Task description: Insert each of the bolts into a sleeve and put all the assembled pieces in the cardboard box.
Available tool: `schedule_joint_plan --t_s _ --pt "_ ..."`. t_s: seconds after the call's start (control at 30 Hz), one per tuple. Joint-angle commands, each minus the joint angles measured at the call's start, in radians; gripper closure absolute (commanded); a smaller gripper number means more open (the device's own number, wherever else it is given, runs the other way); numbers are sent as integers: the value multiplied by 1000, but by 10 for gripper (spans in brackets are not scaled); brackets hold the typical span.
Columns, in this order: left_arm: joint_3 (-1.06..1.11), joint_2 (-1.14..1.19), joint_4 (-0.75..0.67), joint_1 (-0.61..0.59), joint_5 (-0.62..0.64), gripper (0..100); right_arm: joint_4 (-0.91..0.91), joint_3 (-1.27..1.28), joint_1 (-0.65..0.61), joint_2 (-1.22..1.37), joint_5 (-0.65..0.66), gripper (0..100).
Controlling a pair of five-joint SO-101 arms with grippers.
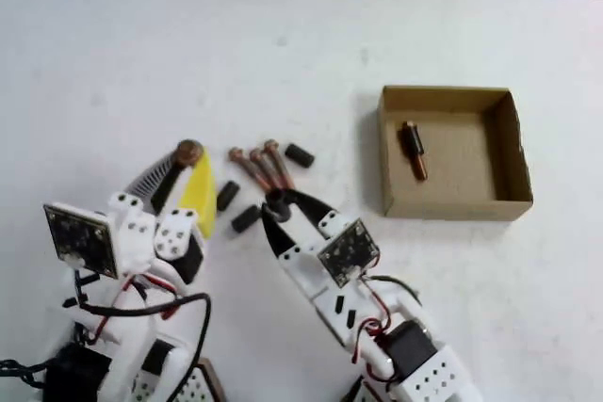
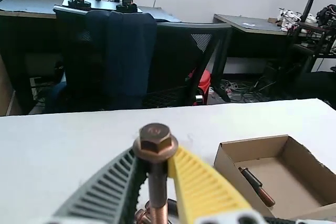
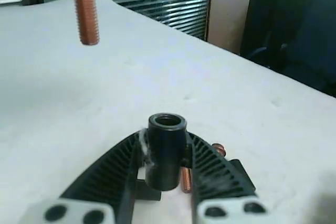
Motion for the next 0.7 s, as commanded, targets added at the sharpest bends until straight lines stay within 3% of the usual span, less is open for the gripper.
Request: schedule_joint_plan --t_s 0.0,0.13,0.4,0.67 --pt "-8 -10 -38 24 12 977 24 9 -10 -2 12 981" --pt "6 -10 -68 25 81 977 18 9 -12 -2 12 981" --pt "178 -10 -324 64 92 977 8 9 -12 -2 14 981" --pt "190 -10 -336 171 91 977 -16 9 -8 -2 14 981"
